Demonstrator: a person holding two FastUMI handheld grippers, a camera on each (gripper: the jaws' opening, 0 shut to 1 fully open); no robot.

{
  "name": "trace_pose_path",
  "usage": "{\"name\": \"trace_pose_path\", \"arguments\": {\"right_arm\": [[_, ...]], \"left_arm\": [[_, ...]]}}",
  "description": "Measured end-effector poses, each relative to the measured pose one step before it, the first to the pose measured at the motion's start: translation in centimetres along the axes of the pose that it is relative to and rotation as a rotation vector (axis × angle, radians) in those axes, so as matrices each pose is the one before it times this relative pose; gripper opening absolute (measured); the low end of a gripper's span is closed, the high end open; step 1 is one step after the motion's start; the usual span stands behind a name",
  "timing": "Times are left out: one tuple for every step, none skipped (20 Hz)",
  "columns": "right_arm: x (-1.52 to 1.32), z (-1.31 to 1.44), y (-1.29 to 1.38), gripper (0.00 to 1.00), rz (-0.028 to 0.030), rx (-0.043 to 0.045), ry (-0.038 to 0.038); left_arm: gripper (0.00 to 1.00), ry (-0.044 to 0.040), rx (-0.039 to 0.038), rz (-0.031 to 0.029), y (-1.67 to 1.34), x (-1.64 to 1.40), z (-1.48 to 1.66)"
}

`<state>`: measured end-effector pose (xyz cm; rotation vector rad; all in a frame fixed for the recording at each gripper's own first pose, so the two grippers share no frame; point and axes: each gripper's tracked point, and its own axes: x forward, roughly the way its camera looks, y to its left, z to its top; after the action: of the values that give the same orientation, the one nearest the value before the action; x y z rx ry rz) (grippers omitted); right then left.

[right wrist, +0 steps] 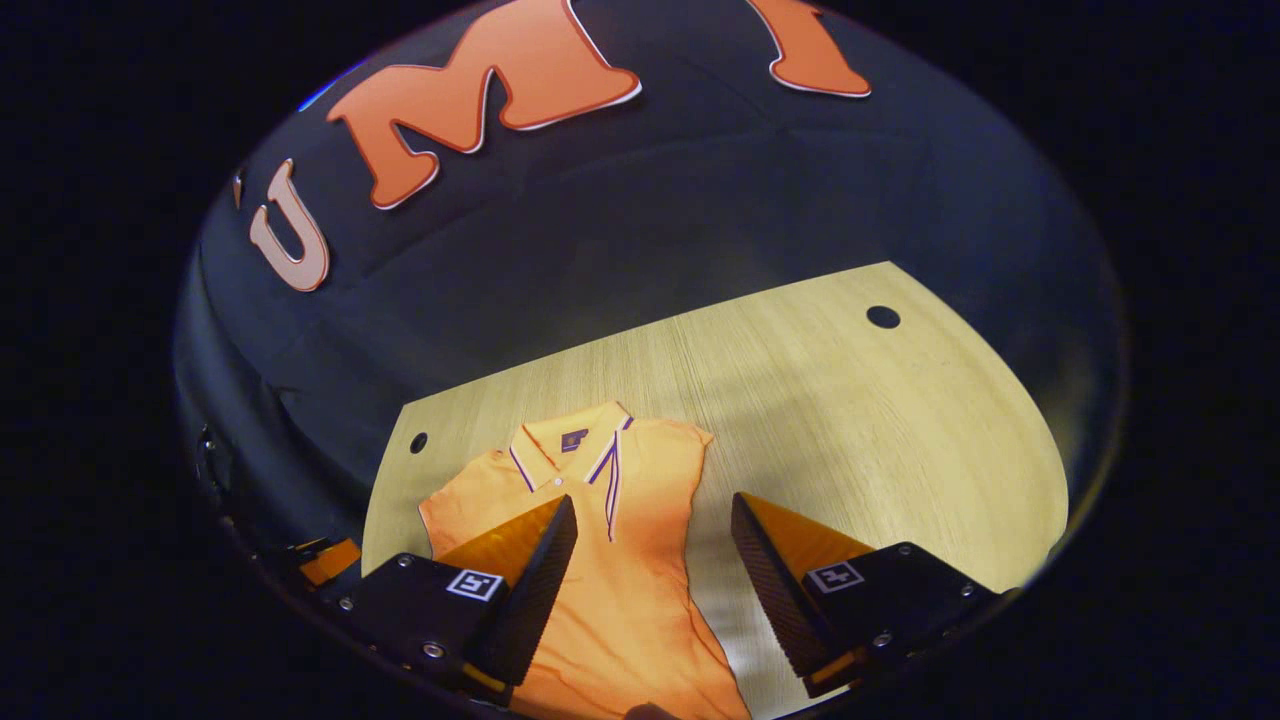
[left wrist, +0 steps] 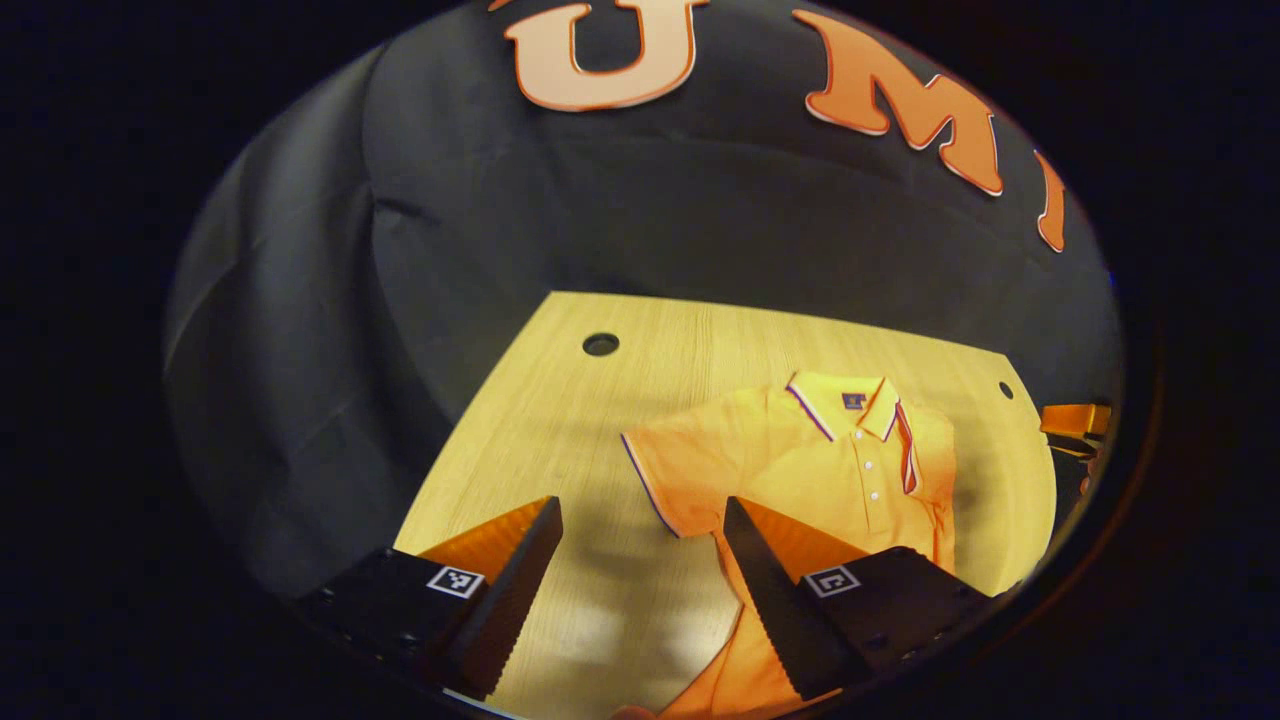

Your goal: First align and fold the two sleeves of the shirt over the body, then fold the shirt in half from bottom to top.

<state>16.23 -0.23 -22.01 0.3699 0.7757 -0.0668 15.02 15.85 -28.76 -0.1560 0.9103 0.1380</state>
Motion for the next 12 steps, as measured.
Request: {"name": "trace_pose_path", "arguments": {"right_arm": [[-1.051, -0.346, -0.197, 0.94, -0.02798, 0.00494, -0.02043], [-1.104, -0.247, 0.007, 0.95, -0.01539, 0.01095, -0.01922], [-1.127, -0.215, -0.116, 0.95, -0.01632, 0.01284, -0.01663], [-1.093, -0.290, -0.058, 0.95, -0.00756, 0.00997, -0.01178], [-0.994, -0.580, -0.171, 0.95, -0.00816, 0.00874, -0.00235], [-1.070, -0.753, 0.035, 0.95, 0.00489, -0.00734, 0.01588], [-0.835, -0.450, -0.394, 0.95, -0.01476, -0.01113, -0.00520], [-0.714, -0.011, -0.488, 0.96, -0.01692, -0.01227, -0.01851], [-0.761, -0.028, -0.225, 0.96, -0.01331, -0.00857, -0.01508], [-0.663, 0.064, -0.140, 0.96, -0.00937, -0.00476, -0.01562], [-0.649, 0.257, -0.013, 0.97, -0.00451, -0.00132, -0.01845], [-0.606, 0.349, -0.170, 0.97, -0.00682, -0.00408, -0.01860]], "left_arm": [[0.99, 0.04556, -0.01375, -0.04008, -0.346, 1.312, -0.356], [1.00, 0.03633, -0.02384, -0.03909, -0.569, 1.308, 0.114], [1.00, 0.04584, -0.01046, -0.01659, 0.091, 1.071, -0.215], [0.99, 0.03151, -0.00535, 0.00092, 0.252, 1.354, 0.152], [1.00, 0.03316, 0.00113, 0.00532, 0.054, 1.247, 0.028], [1.00, 0.02894, 0.00369, 0.00775, -0.026, 1.037, 0.075], [0.97, 0.03449, 0.00131, 0.01125, 0.118, 0.933, -0.088], [0.98, 0.02742, -0.00690, 0.00760, -0.019, 0.984, 0.030], [0.98, 0.03298, -0.01061, 0.00546, 0.057, 0.831, -0.073], [0.98, 0.01882, -0.00899, 0.00640, 0.106, 0.670, 0.068], [0.98, 0.01855, -0.00946, 0.01380, 0.274, 0.474, 0.290], [0.98, 0.00476, -0.00643, 0.00556, 0.007, 0.594, 0.494]]}}
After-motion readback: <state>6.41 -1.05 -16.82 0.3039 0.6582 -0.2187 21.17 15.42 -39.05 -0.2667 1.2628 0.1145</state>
